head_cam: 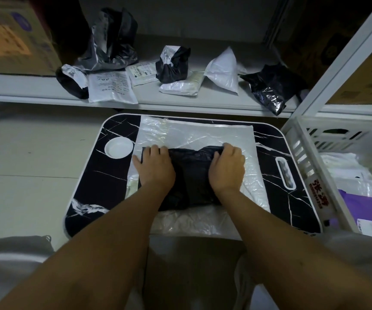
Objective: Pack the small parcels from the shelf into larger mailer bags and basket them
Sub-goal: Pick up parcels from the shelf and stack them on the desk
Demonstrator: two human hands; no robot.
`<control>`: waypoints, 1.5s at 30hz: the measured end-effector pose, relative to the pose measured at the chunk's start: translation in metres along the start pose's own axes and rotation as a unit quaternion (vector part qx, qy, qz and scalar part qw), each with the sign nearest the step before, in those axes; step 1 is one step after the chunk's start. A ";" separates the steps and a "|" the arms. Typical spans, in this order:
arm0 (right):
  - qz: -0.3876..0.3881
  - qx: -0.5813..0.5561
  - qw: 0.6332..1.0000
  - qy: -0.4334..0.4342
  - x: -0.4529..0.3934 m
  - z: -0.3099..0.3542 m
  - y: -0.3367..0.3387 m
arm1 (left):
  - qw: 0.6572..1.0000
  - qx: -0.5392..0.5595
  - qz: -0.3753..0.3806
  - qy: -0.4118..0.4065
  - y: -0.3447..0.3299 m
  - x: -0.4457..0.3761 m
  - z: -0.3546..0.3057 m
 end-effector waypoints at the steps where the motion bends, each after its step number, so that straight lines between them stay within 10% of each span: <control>1: -0.001 -0.022 0.998 -0.053 -0.005 -0.008 0.003 | 1.000 -0.011 -0.015 -0.015 0.004 -0.005 -0.002; 14: 0.053 -0.020 0.979 -0.198 -0.025 -0.059 0.000 | 0.995 -0.079 0.000 0.068 0.019 -0.032 0.030; 21: -0.081 0.032 0.996 -0.004 0.008 0.007 0.033 | 0.989 -0.041 -0.086 -0.112 0.037 0.011 -0.058; 29: 0.172 0.140 0.967 0.122 0.058 -0.001 -0.026 | 0.984 -0.065 0.109 -0.124 -0.047 0.066 -0.051; 45: 0.194 0.147 0.968 0.064 0.054 -0.011 -0.037 | 0.982 -0.096 0.124 -0.109 -0.049 0.061 -0.039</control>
Point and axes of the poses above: each hand's wrist, its own x-axis away from the middle knuckle, its own y-axis out of the back of the hand, z = x × y, the point moved 10 cm from there along -x, towards the middle knuckle, and after that the axes turned 3 degrees about y, right-handed, at the moved point
